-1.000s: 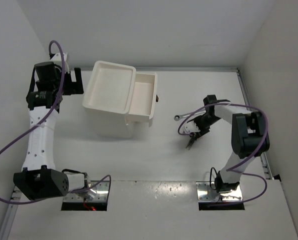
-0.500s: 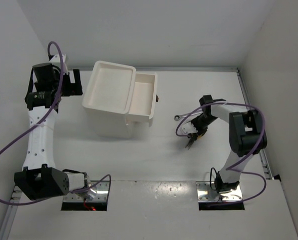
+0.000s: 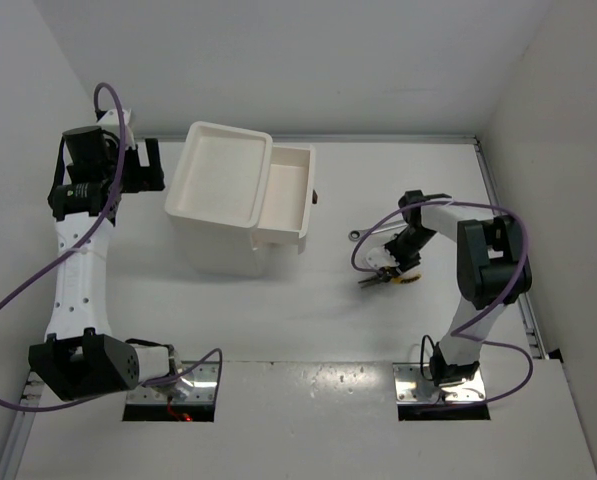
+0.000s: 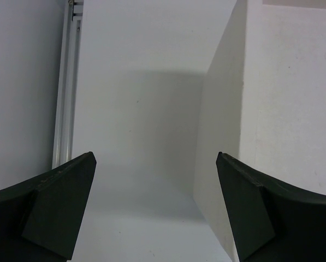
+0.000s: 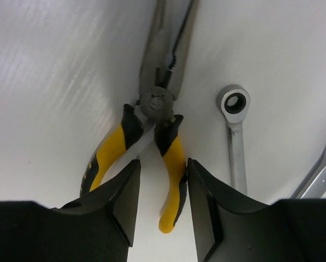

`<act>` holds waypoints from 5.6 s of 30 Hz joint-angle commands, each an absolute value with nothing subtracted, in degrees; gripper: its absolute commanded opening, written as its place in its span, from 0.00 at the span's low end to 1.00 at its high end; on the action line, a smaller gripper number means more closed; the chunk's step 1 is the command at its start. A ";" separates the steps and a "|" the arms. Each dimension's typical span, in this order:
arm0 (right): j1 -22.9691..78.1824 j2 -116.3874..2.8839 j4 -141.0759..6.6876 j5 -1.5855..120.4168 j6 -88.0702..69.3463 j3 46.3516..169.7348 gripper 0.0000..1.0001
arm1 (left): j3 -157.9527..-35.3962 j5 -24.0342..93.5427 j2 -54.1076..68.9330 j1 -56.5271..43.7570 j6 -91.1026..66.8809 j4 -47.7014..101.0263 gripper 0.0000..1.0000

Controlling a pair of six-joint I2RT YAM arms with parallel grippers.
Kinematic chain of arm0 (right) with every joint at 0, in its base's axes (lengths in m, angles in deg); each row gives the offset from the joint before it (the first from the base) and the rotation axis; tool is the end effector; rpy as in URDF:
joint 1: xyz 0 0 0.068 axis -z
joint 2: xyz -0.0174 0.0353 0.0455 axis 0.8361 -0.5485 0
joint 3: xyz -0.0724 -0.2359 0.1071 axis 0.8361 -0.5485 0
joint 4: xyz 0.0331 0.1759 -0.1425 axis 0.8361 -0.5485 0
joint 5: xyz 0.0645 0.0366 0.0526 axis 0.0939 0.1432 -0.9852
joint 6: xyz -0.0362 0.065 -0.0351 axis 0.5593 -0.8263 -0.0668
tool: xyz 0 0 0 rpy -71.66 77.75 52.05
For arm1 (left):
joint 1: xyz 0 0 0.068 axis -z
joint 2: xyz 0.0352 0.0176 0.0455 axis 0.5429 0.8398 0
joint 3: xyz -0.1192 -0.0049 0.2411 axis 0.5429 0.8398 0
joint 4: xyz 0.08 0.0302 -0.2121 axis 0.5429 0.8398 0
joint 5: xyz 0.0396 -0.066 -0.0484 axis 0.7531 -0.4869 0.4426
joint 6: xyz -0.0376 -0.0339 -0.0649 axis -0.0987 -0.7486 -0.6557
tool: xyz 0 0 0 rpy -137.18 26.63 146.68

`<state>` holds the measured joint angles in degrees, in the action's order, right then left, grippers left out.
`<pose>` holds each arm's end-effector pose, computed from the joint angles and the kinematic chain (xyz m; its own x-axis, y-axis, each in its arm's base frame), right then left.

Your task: Sort the tools into containers

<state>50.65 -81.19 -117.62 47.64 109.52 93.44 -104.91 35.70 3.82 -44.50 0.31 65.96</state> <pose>0.2636 0.0520 0.1189 0.4351 -0.8326 -0.3427 -0.8916 -0.4515 -0.0352 0.2610 0.0443 0.3818 -0.4702 -0.0817 -0.8788 -0.0833 0.9954 -0.0480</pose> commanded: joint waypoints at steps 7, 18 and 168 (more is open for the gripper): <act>50.93 -82.37 -119.86 47.72 121.83 91.82 0.32 | -106.06 33.70 3.46 -45.10 -0.09 64.71 0.99; 52.68 -73.16 -122.93 40.96 113.04 87.00 0.00 | -106.07 32.64 2.85 -45.10 -1.76 64.71 0.99; 43.11 -78.94 -64.23 -1.23 26.46 105.97 0.75 | -115.38 30.45 18.14 -32.80 -0.36 74.03 0.00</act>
